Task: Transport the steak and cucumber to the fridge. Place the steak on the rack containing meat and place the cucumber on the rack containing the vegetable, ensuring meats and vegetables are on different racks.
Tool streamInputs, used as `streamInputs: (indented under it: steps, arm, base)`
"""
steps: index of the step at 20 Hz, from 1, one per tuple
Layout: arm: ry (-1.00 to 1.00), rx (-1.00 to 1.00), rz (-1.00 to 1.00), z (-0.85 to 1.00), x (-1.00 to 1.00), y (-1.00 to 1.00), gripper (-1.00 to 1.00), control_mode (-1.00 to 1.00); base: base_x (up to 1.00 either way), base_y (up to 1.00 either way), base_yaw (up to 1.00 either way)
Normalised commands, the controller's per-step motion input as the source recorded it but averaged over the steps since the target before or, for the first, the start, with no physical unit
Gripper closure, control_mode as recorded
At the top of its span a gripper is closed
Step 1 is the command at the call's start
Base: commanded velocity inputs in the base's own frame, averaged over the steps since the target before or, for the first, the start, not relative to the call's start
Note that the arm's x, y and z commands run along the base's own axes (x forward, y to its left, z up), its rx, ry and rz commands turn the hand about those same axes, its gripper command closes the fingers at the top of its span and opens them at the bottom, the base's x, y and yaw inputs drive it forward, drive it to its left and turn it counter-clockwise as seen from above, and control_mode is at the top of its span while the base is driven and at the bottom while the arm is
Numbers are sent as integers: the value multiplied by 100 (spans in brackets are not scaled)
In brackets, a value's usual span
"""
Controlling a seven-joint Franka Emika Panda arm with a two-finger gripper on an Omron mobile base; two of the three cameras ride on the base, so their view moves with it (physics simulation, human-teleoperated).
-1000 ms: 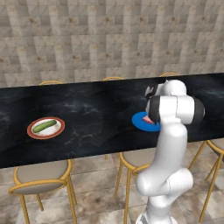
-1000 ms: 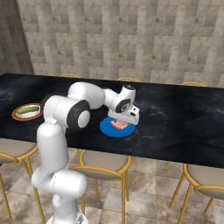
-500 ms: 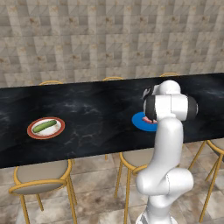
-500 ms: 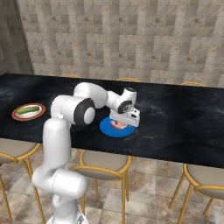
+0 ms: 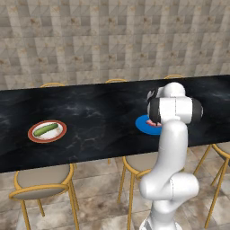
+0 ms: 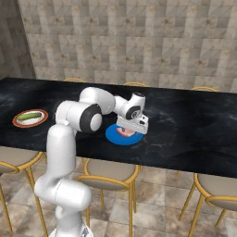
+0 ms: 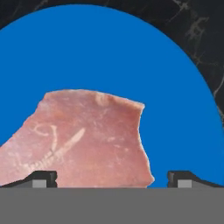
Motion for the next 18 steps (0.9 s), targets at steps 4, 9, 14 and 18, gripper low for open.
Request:
streamInputs:
  steps: [4, 9, 14, 18]
  arm:
    - [0, 0, 0, -17, -2, 25, -100, -100]
    - [0, 0, -2, -36, -5, 68, 100, -100]
    - [0, 0, 0, -35, 0, 59, 100, -100]
    - [-1, 1, 0, -6, -16, 37, 100, -100]
  base:
    - [0, 0, 0]
    - [0, 0, 0]
    - [0, 0, 0]
    - [0, 0, 0]
